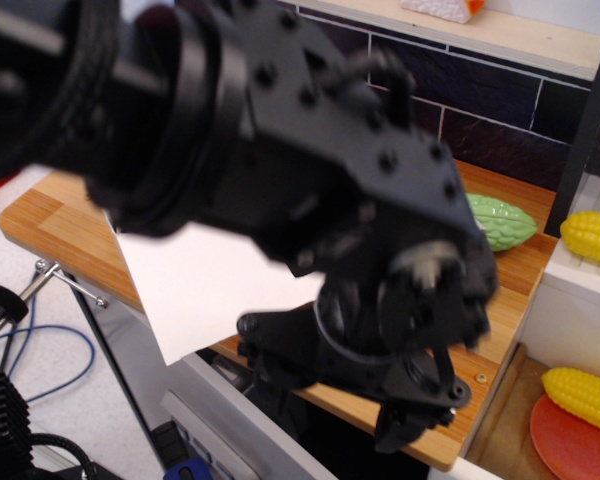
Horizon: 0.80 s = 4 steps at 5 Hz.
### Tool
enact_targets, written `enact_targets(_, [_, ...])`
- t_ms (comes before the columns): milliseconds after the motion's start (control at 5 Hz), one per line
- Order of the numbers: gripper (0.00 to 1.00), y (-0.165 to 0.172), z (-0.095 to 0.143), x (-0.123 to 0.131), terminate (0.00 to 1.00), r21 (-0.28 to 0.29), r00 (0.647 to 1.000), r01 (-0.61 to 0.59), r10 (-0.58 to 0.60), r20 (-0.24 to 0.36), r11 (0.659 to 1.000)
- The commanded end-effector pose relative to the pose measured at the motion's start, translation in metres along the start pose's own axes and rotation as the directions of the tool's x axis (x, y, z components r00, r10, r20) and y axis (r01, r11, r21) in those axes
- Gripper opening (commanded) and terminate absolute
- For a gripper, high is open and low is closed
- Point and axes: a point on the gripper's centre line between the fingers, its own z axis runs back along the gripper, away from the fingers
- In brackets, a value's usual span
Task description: Close white1fbox flap
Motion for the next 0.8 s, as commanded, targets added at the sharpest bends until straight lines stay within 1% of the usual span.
enact_targets(0, [1.00,0.010,-0.009,0.014,0.00,-0.018,0.982,-0.167,0.168,0.082,0.986])
enact_targets(200, [1.00,0.022,-0.012,0.028,0.00,-0.026,0.984,-0.128,0.131,0.122,0.991])
enact_targets(400, [1.00,0.030,-0.009,0.039,0.00,-0.021,0.990,-0.054,0.057,0.129,0.998])
enact_targets(600, [1.00,0.033,0.002,0.046,0.00,0.021,0.992,0.031,-0.033,0.119,0.999])
